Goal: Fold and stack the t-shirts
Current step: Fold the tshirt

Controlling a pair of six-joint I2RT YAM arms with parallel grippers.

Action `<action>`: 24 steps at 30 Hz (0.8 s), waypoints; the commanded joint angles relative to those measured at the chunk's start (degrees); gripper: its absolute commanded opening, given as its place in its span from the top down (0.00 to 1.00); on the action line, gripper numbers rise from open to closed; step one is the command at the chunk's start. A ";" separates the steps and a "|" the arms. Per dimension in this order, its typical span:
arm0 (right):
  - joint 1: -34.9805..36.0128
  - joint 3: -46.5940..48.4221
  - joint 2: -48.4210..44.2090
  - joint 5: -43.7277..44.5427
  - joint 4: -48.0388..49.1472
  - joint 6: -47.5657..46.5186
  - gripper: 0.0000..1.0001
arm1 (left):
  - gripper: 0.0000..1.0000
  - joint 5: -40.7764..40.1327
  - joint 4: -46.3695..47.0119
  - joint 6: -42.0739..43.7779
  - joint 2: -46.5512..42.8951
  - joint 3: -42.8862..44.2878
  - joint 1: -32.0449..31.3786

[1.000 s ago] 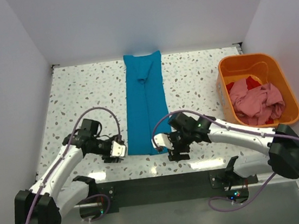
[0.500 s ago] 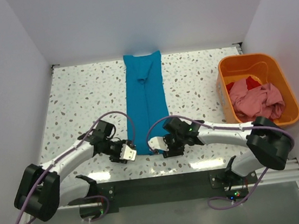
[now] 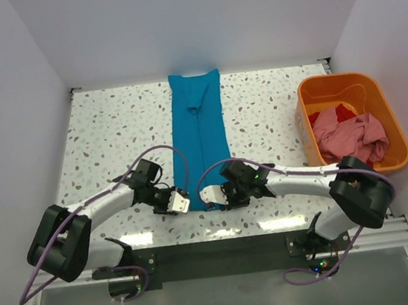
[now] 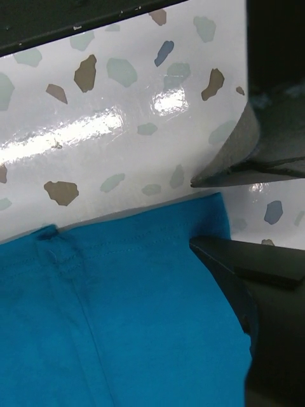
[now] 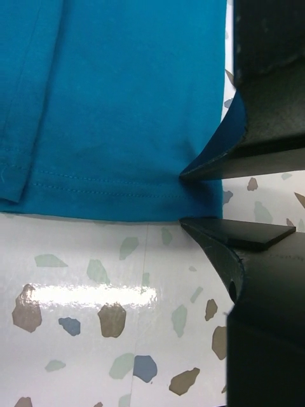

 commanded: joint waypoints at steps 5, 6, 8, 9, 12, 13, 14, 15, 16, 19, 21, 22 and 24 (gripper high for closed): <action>0.34 0.47 3.88 4.16 2.63 -0.18 0.82 | 0.79 -5.18 5.89 -2.43 3.16 0.50 -0.22; 0.42 0.38 3.80 4.16 2.81 0.00 0.90 | 0.81 -5.18 6.43 -2.69 2.89 -0.11 -0.22; 0.34 0.30 3.18 3.81 3.07 0.00 0.97 | 0.88 -4.83 7.22 -2.87 1.23 -0.64 -0.22; 0.42 0.12 2.75 3.72 3.07 0.00 1.00 | 0.91 -4.65 7.14 -2.87 0.53 -0.90 -0.22; 0.51 0.38 0.20 2.32 2.81 0.00 1.00 | 1.00 -3.43 5.91 -3.13 -2.89 -0.64 -0.22; 0.69 0.56 -0.50 1.79 2.46 0.00 1.00 | 1.00 -2.47 5.38 -3.39 -3.69 -0.47 -0.22; 0.86 0.82 -2.25 1.27 1.50 0.35 1.00 | 1.00 -1.93 3.99 -3.57 -4.57 -0.29 -0.31; 1.21 1.08 -2.88 0.65 0.88 0.61 1.00 | 1.00 -1.41 3.01 -3.57 -5.45 0.32 -0.65; 2.00 1.61 -3.58 0.39 0.18 1.05 1.00 | 1.00 -0.70 1.79 -3.49 -6.94 0.50 -1.01; 4.02 2.23 -6.39 -1.11 -2.46 3.95 1.00 | 1.00 0.35 -2.78 -3.49 -10.11 0.94 -2.50; 5.69 2.40 -9.38 -1.46 -4.65 6.23 1.00 | 1.00 0.97 -6.39 -4.01 -13.17 0.77 -3.64; 7.53 2.58 -10.43 -1.81 -5.27 7.11 1.00 | 1.00 1.76 -7.53 -4.45 -14.41 0.68 -3.91; 8.94 3.37 -13.15 -2.25 -7.20 10.45 1.00 | 1.00 2.90 -11.57 -5.59 -18.18 1.03 -4.26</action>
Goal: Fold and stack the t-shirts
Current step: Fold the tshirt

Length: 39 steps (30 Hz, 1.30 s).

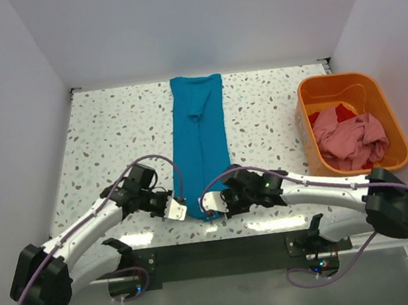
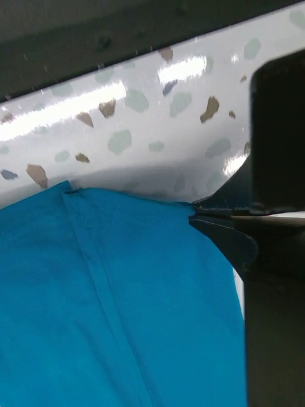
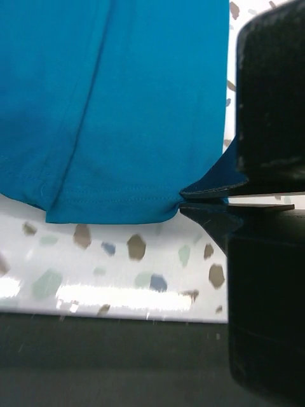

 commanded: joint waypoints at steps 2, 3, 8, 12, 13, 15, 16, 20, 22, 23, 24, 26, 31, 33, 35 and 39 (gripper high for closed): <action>2.26 3.22 -5.45 -3.74 -5.68 7.76 1.00 | 1.00 4.99 -10.28 -3.00 -6.90 2.40 -0.70; 2.18 3.66 -6.50 -3.57 -6.13 8.11 1.00 | 1.00 4.81 -11.07 -3.00 -8.83 2.85 -0.70; 0.60 5.50 -7.31 -3.21 -6.05 6.89 1.00 | 1.00 2.53 -10.73 -4.84 -8.59 6.79 -0.44; -6.67 9.89 -4.06 -6.20 -5.95 3.99 1.00 | 1.00 3.84 -8.01 -4.84 -2.02 10.67 3.51; -8.01 10.69 -2.31 -6.64 -6.13 2.24 1.00 | 1.00 4.80 -6.44 -4.93 -0.60 11.46 4.74; -11.43 12.88 -0.72 -7.86 -6.57 0.13 1.00 | 1.00 5.77 -5.28 -4.58 4.21 14.53 7.81; -12.58 13.67 0.59 -8.40 -6.66 -1.54 1.00 | 1.00 6.13 -4.06 -4.49 5.90 16.80 8.70; -18.37 18.67 5.59 -10.59 -6.84 -5.59 1.00 | 1.00 6.39 -1.51 -2.74 14.94 22.44 12.30; -20.40 20.70 8.24 -11.83 -6.92 -7.69 1.00 | 1.00 5.87 -0.02 -2.04 17.68 25.59 12.83; -21.37 22.80 10.60 -12.18 -6.83 -8.40 1.00 | 1.00 5.69 0.34 -2.03 20.39 26.66 13.45; -23.29 23.87 12.02 -12.62 -6.92 -9.02 1.00 | 1.00 5.69 0.61 -1.86 21.90 27.80 13.80; -24.89 26.93 14.22 -13.58 -6.92 -10.95 1.00 | 1.00 5.60 0.61 -0.98 26.10 31.40 14.42; -29.11 34.24 22.92 -15.17 -7.88 -13.50 1.00 | 1.00 5.16 1.48 -0.36 34.38 40.27 16.26; -30.52 37.58 26.42 -15.78 -8.67 -14.73 1.00 | 1.00 4.90 0.96 0.16 38.60 44.57 17.23; -31.66 40.64 28.46 -16.22 -8.85 -15.26 1.00 | 1.00 4.90 0.87 0.25 42.37 47.40 18.02; -33.51 45.93 33.73 -16.66 -9.38 -16.40 1.00 | 1.00 4.64 0.35 0.51 47.66 53.47 18.64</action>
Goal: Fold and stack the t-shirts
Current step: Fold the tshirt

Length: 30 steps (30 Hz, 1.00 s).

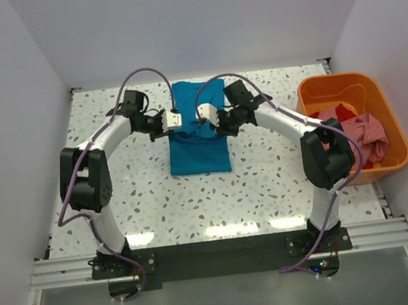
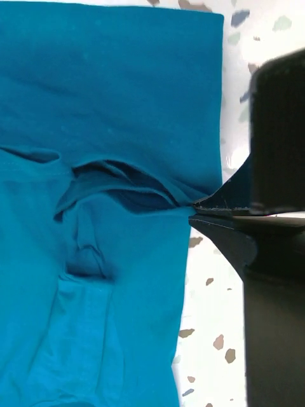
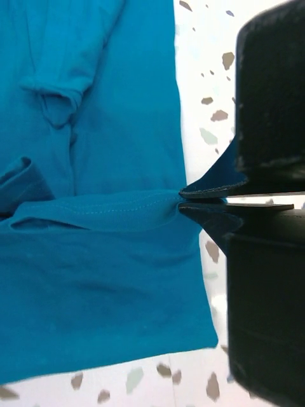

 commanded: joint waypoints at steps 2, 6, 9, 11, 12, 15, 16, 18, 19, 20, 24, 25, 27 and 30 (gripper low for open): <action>-1.84 7.98 5.07 -3.33 -1.25 -3.43 1.00 | 1.00 0.92 0.63 1.94 5.01 7.52 1.00; -2.81 12.29 9.47 -3.24 -1.87 -4.30 1.00 | 1.00 0.57 0.45 2.11 8.44 10.69 1.09; -3.25 14.75 11.93 -3.33 -2.66 -4.83 1.00 | 1.00 -0.13 1.41 1.77 10.37 12.27 1.18; -3.42 15.54 13.16 -3.24 -2.92 -4.83 1.00 | 1.00 -0.31 1.42 1.76 11.52 12.97 1.26; -3.51 15.63 13.34 -3.16 -2.93 -4.92 1.00 | 1.00 -0.22 1.59 1.76 11.78 13.32 1.18; -3.78 15.64 13.69 -2.63 -2.75 -4.92 1.00 | 1.00 0.21 1.94 2.37 12.49 13.59 1.26; -3.95 15.64 13.78 -2.45 -2.58 -4.83 1.00 | 1.00 0.13 2.21 2.29 12.66 13.59 1.26; -4.13 15.46 13.96 -1.93 -1.70 -4.40 1.00 | 0.97 -0.22 3.60 0.98 13.28 13.77 1.18; -4.13 15.29 14.13 -1.58 -1.43 -4.13 1.00 | 0.95 -0.40 4.40 0.27 13.80 13.85 1.18; -4.13 15.63 14.40 -0.70 -1.26 -3.17 0.97 | 0.87 -0.92 5.10 -0.95 14.07 14.20 1.09; -4.13 17.30 15.01 2.46 0.85 1.65 0.60 | 0.68 -3.29 7.57 -6.13 14.77 16.13 1.35; -4.21 17.65 14.40 3.25 1.03 2.54 0.57 | 0.64 -3.65 8.01 -7.11 13.81 16.23 1.70; -4.65 17.48 13.09 4.75 0.85 4.21 0.54 | 0.54 -3.83 8.97 -9.92 12.32 15.27 2.32; -4.92 15.38 8.79 4.24 -2.38 4.40 0.54 | 0.49 -1.99 7.32 -10.99 7.67 11.51 4.07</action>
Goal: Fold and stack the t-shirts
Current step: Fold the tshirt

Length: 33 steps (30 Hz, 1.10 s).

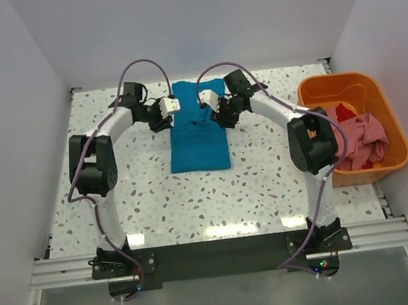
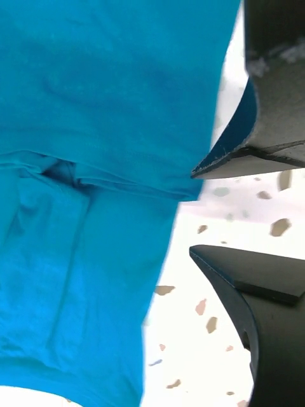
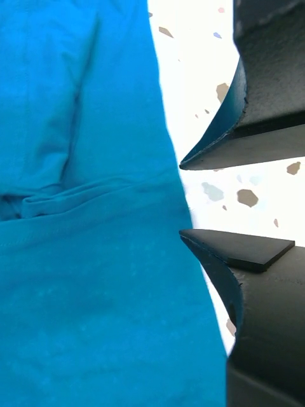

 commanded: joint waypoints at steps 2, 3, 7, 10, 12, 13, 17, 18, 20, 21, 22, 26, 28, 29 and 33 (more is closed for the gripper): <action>-0.61 -3.56 -10.32 -0.87 -2.16 1.84 0.56 | 0.49 3.96 -1.00 -0.76 -11.46 -7.52 2.50; -0.44 -5.23 -11.90 -3.48 -3.03 1.84 0.57 | 0.48 4.93 -1.79 0.57 -15.39 -10.00 2.50; 4.39 -16.21 -18.76 -4.39 -3.49 0.08 0.60 | 0.49 8.37 -4.08 5.14 -22.72 -21.34 1.36; 8.33 -23.41 -22.02 -2.82 -1.03 -0.45 0.62 | 0.50 8.11 -5.58 8.57 -25.61 -27.41 -0.30; 9.84 -26.15 -22.81 -1.93 1.08 -0.62 0.62 | 0.50 7.23 -4.09 8.67 -27.20 -31.37 -1.62; 10.72 -28.43 -22.99 -0.80 1.96 -0.71 0.62 | 0.50 6.79 -3.74 8.93 -27.38 -32.17 -2.06; 11.08 -30.82 -21.41 0.70 3.29 -2.91 0.62 | 0.50 4.42 -3.30 10.07 -26.51 -34.37 -4.00; 11.16 -30.91 -20.80 0.88 3.81 -3.08 0.62 | 0.50 3.89 -3.12 9.90 -25.72 -34.37 -4.61; 11.17 -31.35 -19.65 1.58 4.51 -3.87 0.62 | 0.51 3.02 -2.42 9.11 -24.84 -34.20 -5.05; 11.17 -31.78 -19.48 1.76 6.00 -4.14 0.62 | 0.51 2.75 -2.24 8.84 -23.97 -34.11 -5.32; 11.17 -32.31 -18.87 1.94 6.62 -4.14 0.61 | 0.51 2.49 -2.15 8.67 -23.61 -34.11 -5.58; 11.25 -32.23 -17.02 2.03 7.77 -4.84 0.61 | 0.52 1.34 -2.24 8.31 -21.85 -33.76 -6.02; 11.34 -32.40 -16.14 2.29 8.12 -5.19 0.61 | 0.53 1.08 -3.38 8.66 -20.71 -33.23 -6.11; 11.34 -32.40 -15.87 2.38 8.03 -5.37 0.61 | 0.53 0.82 -3.73 8.67 -19.75 -32.97 -6.02; 11.60 -33.72 -14.99 3.16 8.73 -6.51 0.62 | 0.55 -0.24 -4.70 9.02 -17.81 -32.44 -6.11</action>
